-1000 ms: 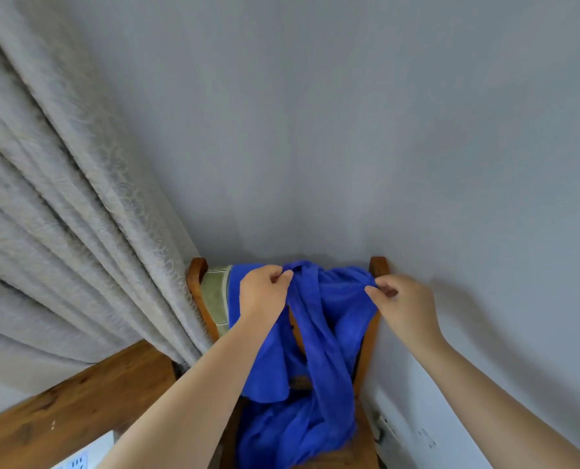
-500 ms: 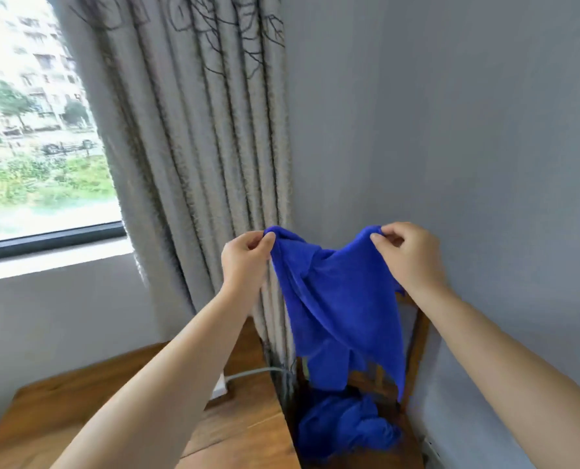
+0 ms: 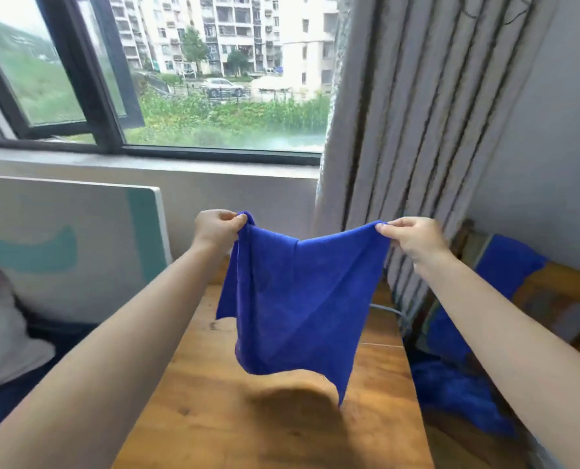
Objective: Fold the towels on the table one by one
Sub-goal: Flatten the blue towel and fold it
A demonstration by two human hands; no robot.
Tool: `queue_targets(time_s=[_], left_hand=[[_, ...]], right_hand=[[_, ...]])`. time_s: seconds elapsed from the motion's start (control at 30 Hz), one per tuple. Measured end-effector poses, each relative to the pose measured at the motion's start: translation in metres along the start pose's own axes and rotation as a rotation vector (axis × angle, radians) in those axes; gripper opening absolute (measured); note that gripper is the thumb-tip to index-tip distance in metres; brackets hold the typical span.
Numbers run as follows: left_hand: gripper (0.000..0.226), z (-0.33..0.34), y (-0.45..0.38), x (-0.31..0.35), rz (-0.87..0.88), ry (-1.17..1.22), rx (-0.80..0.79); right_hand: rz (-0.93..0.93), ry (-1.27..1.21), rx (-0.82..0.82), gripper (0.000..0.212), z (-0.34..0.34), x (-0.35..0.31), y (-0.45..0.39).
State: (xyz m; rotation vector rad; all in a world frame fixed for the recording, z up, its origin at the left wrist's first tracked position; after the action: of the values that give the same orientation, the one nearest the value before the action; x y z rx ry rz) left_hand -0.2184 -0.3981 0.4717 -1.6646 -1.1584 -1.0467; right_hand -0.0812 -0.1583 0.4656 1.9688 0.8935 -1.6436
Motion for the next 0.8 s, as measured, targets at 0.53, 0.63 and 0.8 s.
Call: queue_targets(time_s=[0.53, 0.63, 0.8], left_hand=[[0.019, -0.074, -0.122, -0.132, -0.305, -0.299, 0.218], [0.026, -0.06, -0.151, -0.124, -0.263, -0.326, 0.234], [0.022, -0.058, -0.195, -0.089, -0.111, -0.182, 0.32]], right_hand=[[0.357, -0.189, -0.052, 0.03, 0.158, 0.061, -0.12], [0.247, -0.11, -0.08, 0.033, 0.181, 0.05, -0.143], [0.021, -0.051, -0.055, 0.033, 0.208, 0.005, -0.166]])
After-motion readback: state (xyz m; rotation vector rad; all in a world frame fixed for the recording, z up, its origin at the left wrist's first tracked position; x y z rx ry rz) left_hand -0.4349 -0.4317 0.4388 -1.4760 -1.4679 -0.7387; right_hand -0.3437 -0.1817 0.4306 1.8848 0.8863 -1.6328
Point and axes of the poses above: each hand's wrist, its own y-axis away from the middle knuckle, its own z-axis out of the palm, x = y × z, the point moved 1 cm from there along -y, towards the middle knuckle, and after that the axes turned 1 degree about z, right-handed, at the moved point
